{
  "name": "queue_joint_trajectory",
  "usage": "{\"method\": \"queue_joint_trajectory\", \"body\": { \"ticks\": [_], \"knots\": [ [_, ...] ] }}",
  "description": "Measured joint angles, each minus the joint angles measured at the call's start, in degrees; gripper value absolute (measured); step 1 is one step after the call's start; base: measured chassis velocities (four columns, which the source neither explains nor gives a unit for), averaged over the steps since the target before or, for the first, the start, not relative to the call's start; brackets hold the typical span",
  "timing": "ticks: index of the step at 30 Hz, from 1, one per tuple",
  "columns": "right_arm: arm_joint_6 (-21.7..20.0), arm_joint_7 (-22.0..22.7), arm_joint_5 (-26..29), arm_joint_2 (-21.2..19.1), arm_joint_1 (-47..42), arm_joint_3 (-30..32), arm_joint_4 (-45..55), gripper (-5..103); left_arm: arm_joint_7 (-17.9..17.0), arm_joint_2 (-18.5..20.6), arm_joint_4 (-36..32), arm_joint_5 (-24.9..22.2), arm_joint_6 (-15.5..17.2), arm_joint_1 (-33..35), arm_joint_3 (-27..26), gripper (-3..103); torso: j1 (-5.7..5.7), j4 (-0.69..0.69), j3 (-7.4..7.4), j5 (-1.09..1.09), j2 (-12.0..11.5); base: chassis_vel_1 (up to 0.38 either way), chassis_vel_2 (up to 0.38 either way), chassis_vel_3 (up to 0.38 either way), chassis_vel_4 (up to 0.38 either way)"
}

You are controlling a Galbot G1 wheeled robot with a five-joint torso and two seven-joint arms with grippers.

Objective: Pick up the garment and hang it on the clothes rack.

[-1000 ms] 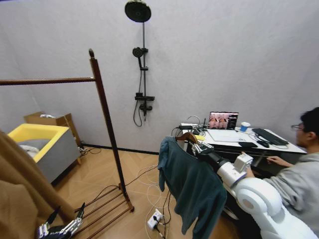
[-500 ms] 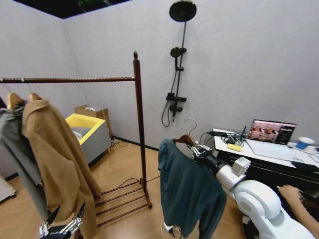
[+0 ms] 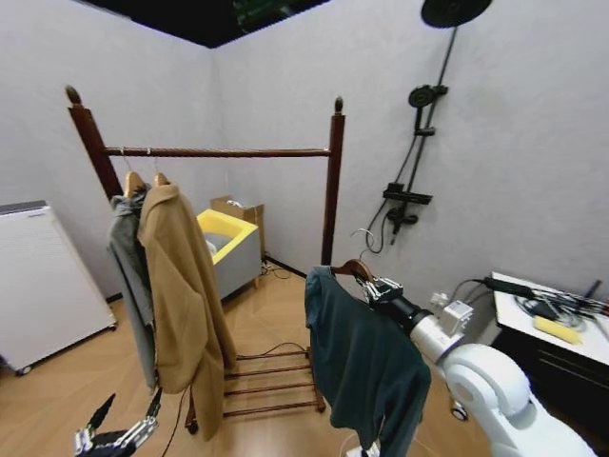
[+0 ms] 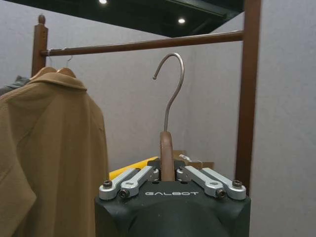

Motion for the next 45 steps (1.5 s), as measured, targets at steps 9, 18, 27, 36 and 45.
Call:
{"method": "queue_joint_trajectory", "body": {
  "ticks": [9,18,27,36,45],
  "knots": [
    [-0.3,0.4,-0.1,0.0,0.1,0.9,0.5,10,0.0,0.0,0.0,0.0,0.0,0.0,0.0,100,-0.04,-0.01,-0.02,-0.03,0.0,0.050,0.205,0.196,0.041],
    [0.9,0.4,-1.7,0.2,0.4,1.0,-0.8,10,0.0,0.0,0.0,0.0,0.0,0.0,0.0,100,-0.05,-0.01,-0.02,-0.02,0.0,-0.023,0.192,0.194,-0.016],
    [-0.1,2.6,1.9,-0.9,3.3,0.9,2.5,10,0.0,0.0,0.0,0.0,0.0,0.0,0.0,100,0.01,-0.03,0.00,-0.04,0.0,-0.160,0.166,0.165,-0.171],
    [-4.6,6.9,13.4,-6.0,25.9,-7.0,-2.3,10,0.0,0.0,0.0,0.0,0.0,0.0,0.0,100,-0.07,-0.02,-0.02,-0.03,0.0,-0.015,0.015,0.018,-0.021],
    [-9.8,28.7,21.6,-1.1,54.1,-28.2,-12.7,10,0.0,0.0,0.0,0.0,0.0,0.0,0.0,100,-0.02,-0.01,0.00,-0.05,0.0,0.005,-0.007,-0.003,0.006]
  ]
}}
